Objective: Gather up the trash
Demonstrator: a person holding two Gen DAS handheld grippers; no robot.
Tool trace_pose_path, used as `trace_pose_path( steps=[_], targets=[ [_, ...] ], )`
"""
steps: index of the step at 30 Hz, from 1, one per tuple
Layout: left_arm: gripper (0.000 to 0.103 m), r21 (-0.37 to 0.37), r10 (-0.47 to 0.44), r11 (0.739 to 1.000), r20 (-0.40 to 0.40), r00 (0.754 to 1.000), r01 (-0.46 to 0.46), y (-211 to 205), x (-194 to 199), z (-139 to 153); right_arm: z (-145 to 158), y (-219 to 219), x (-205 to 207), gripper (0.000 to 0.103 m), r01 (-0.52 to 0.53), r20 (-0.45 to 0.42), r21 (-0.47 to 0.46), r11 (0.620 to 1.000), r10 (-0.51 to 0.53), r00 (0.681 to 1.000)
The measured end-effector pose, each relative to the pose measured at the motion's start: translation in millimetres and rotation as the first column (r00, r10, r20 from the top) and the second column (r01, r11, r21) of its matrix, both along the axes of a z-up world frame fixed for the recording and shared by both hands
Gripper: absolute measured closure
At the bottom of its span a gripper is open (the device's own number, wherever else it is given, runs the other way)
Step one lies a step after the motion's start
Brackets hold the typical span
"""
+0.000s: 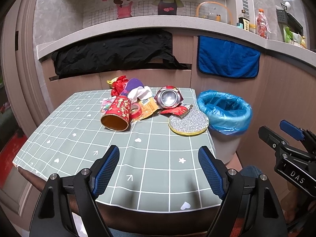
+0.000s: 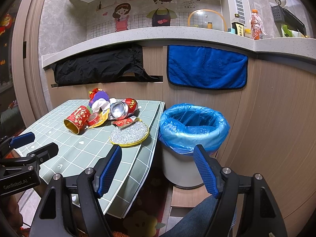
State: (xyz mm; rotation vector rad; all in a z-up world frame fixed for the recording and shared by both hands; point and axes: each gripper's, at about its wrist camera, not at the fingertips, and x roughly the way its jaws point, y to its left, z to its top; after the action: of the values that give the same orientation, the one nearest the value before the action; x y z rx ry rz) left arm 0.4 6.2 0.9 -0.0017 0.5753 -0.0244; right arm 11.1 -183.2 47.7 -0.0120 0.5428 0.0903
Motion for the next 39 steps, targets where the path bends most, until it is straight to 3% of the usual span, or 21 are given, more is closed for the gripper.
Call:
trace_pose_path(
  steps=[15,22,28,31,36,39],
  targets=[
    [0.022,-0.002,-0.006,1.0,0.01,1.0,0.006,0.0,-0.6,2.8,-1.0,1.7,-1.9,0.031,0.007,0.012,0.0,1.0,-0.007,1.0],
    [0.023,0.004,-0.028,1.0,0.05,0.998,0.028,2.5,14.1,15.1,8.9,-3.4,8.4,0.031,0.005,0.056,0.001,1.0,-0.005,0.998],
    [0.023,0.055,-0.044,0.998,0.126,0.991,0.037,7.0,50.9,36.2,28.1,-0.1,54.1,0.031,-0.052,0.071,0.009,0.999,0.051,0.996],
    [0.023,0.069,-0.055,0.997,0.127,0.99,0.046,16.7,79.0,45.3,36.5,3.3,85.1,0.031,-0.077,0.072,0.017,0.997,0.075,0.995],
    [0.024,0.028,-0.06,0.998,0.108,0.992,0.057,45.2,125.7,52.4,39.0,23.1,135.2,0.031,-0.121,0.053,0.001,0.993,0.121,0.991],
    [0.025,-0.053,-0.028,0.998,0.073,0.997,0.032,78.0,155.1,53.1,34.2,41.5,164.3,0.031,-0.171,0.015,0.001,0.985,0.171,0.985]
  ],
)
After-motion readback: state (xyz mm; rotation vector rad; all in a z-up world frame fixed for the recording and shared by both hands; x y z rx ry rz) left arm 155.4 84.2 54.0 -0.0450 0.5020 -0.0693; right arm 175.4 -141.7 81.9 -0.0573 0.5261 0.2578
